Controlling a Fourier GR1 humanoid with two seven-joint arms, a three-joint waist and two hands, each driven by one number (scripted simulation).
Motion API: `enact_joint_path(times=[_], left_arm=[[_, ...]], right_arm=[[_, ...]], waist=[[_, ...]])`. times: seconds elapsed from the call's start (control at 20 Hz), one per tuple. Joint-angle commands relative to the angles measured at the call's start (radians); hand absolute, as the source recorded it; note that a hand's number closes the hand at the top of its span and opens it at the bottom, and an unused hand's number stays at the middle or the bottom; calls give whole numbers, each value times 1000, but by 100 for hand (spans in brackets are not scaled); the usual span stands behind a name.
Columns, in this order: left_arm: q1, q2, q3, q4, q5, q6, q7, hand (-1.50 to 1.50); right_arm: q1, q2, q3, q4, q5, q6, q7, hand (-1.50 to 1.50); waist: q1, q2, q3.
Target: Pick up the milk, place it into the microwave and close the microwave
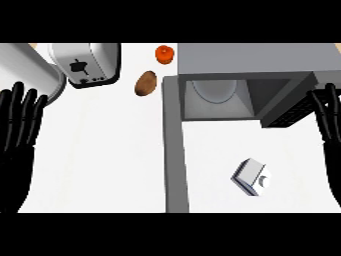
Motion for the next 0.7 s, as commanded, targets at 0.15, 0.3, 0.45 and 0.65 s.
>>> enact_joint_path(times=[0.15, 0.3, 0.45, 0.65], left_arm=[[-59, 38, 99, 77, 56, -23, -30, -150], [-23, 13, 128, 76, 113, -1, 42, -150], [-40, 36, 150, 30, 146, -2, 118, -150], [71, 89, 246, -45, 274, -79, 133, -150]], right_arm=[[92, 103, 164, -68, 287, -287, -32, -150], [92, 104, 295, -33, 407, -466, 91, -150], [58, 105, 459, -46, 551, -601, 208, -150], [51, 106, 631, -8, 701, -746, 324, -150]], waist=[[8, -28, -17], [24, -28, -18], [19, -30, -16], [25, -31, -17]])
